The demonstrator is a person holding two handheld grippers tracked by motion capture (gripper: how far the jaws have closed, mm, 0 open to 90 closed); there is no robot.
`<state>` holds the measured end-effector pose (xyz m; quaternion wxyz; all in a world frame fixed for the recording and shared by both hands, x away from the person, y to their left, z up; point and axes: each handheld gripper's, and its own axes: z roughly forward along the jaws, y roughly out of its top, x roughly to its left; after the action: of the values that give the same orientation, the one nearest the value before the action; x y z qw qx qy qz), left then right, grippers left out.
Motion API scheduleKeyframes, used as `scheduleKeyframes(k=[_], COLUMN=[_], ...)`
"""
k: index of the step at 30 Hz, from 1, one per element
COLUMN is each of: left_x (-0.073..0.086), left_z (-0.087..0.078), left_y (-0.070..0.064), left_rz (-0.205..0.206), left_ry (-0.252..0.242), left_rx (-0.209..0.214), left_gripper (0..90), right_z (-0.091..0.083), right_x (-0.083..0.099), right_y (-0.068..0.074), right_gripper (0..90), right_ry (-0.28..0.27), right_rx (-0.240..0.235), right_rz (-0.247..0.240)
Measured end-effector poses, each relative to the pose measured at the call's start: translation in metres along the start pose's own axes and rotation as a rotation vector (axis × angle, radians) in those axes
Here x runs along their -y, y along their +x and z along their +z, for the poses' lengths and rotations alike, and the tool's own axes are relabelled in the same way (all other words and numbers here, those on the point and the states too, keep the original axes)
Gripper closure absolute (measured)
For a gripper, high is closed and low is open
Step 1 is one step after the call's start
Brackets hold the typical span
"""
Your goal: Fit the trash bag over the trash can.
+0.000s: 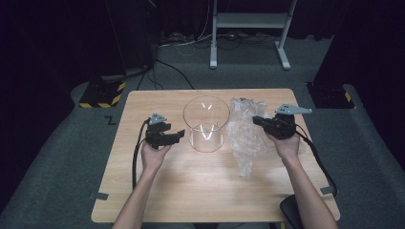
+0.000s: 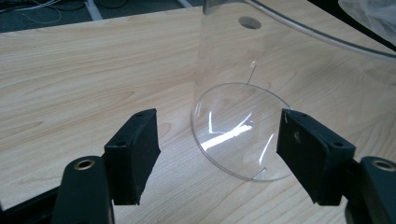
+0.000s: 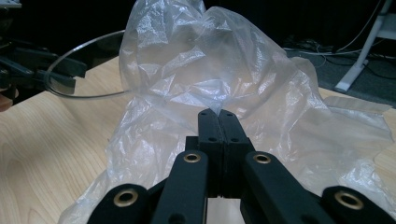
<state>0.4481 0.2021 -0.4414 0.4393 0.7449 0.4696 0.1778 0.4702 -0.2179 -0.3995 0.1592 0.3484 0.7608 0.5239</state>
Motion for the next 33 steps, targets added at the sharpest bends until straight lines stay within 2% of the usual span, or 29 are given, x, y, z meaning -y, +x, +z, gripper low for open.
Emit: scheduleKeyframes(k=[14,21,25,33], left_x=[-0.002,-0.002,-0.002,-0.004], left_z=[-0.002,-0.002,-0.002,-0.004], left_y=[-0.002,-0.005,-0.005,-0.006], left_rz=[-0.004,-0.001,-0.004,-0.005], left_ry=[0.004,0.008,0.005,0.003], left_rx=[0.026,0.030,0.033,0.038], left_gripper=[30.2,30.2,30.2,30.3], right_z=[-0.006,-0.002,0.005,0.013], right_x=[-0.015,-0.020,-0.024,-0.027], right_y=[-0.005,-0.002,0.004,0.007], right_gripper=[89.7,89.7,89.7,89.7], right_ry=[-0.053,-0.050,-0.040,-0.037], right_rx=[-0.035,-0.050,-0.065,-0.077], right_rz=[0.048,0.037,0.021,0.020])
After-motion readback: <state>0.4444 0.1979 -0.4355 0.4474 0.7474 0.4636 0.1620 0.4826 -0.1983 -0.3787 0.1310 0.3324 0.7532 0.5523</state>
